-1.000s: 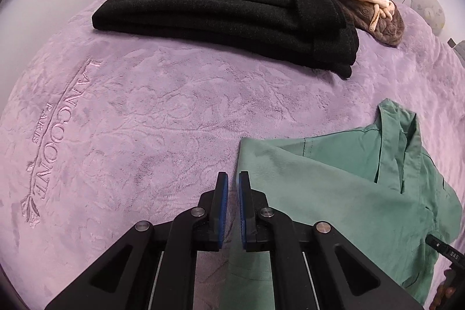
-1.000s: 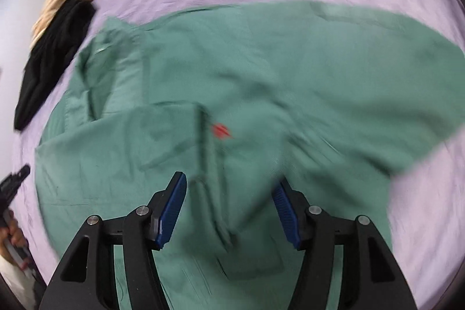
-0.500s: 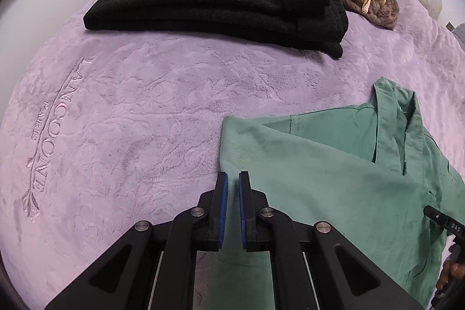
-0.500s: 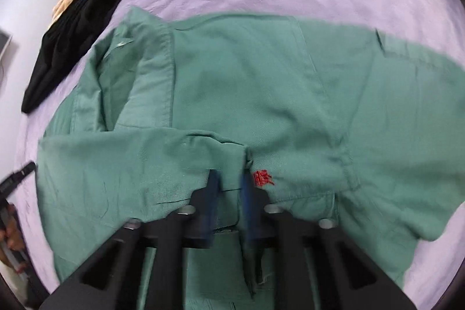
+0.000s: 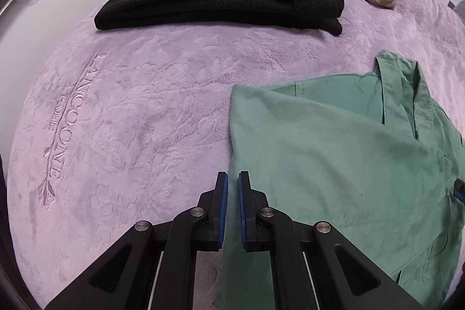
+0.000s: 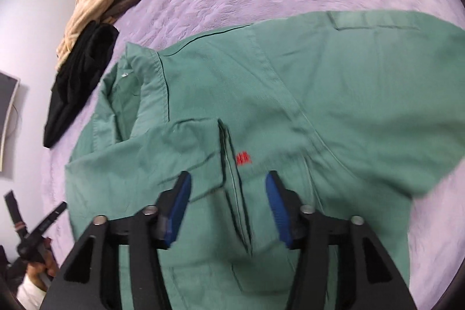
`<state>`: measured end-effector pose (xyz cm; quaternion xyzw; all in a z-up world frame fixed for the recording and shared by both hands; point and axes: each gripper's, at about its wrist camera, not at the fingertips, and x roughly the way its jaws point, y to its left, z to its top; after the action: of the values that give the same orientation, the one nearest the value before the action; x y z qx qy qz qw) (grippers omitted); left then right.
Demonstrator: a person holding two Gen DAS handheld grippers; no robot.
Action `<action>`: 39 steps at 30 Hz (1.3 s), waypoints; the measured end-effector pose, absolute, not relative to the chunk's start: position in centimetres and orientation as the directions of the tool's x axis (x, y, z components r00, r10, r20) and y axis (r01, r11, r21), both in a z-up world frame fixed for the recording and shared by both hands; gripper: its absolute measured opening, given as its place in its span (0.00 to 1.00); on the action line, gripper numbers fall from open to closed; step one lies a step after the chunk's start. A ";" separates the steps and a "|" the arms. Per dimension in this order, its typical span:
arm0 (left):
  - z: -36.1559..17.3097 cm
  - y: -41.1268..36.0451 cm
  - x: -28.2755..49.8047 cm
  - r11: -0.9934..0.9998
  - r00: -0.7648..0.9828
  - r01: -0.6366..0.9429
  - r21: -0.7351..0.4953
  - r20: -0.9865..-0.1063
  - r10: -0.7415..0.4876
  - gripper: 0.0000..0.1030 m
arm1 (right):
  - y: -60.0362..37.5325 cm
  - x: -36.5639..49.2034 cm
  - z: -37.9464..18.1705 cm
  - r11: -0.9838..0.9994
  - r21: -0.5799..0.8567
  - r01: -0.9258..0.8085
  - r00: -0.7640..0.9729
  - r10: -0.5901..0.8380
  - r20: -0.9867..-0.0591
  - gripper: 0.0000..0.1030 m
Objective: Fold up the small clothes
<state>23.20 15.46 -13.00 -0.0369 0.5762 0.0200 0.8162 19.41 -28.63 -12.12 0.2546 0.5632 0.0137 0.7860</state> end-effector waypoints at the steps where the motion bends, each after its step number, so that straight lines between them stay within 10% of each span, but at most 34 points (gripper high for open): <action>1: -12.9 15.3 22.6 0.997 0.322 -0.072 -0.038 -0.947 -0.013 0.08 | -28.8 18.3 -11.9 0.861 0.430 0.273 0.365 0.321 -0.874 0.60; 5: -12.4 14.6 19.8 0.997 0.289 -0.053 -0.062 -0.956 -0.044 0.20 | -29.5 14.1 -11.6 0.823 0.472 0.316 0.354 0.359 -0.863 0.67; 6: -12.3 14.1 19.1 0.997 0.278 -0.043 -0.063 -0.959 -0.048 0.46 | -29.9 13.0 -11.6 0.813 0.482 0.327 0.352 0.368 -0.860 0.70; 7: -12.3 13.7 18.7 0.998 0.254 -0.044 -0.054 -0.966 -0.041 0.96 | -29.8 12.2 -11.8 0.799 0.494 0.343 0.350 0.379 -0.856 0.70; 8: -12.3 13.2 18.0 0.998 0.255 -0.049 -0.042 -0.966 -0.028 1.00 | -29.8 11.7 -12.0 0.789 0.501 0.354 0.349 0.386 -0.854 0.70; 39: -17.6 -13.5 18.9 0.968 0.137 0.210 -0.136 -0.976 -0.167 0.99 | -56.1 6.1 -15.2 0.438 0.668 0.602 0.590 0.321 -0.741 0.78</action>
<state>18.88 -13.53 -17.65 0.0168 0.6448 -0.1250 0.7539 6.08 -56.11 -15.24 0.5212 0.4425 -0.0970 0.7233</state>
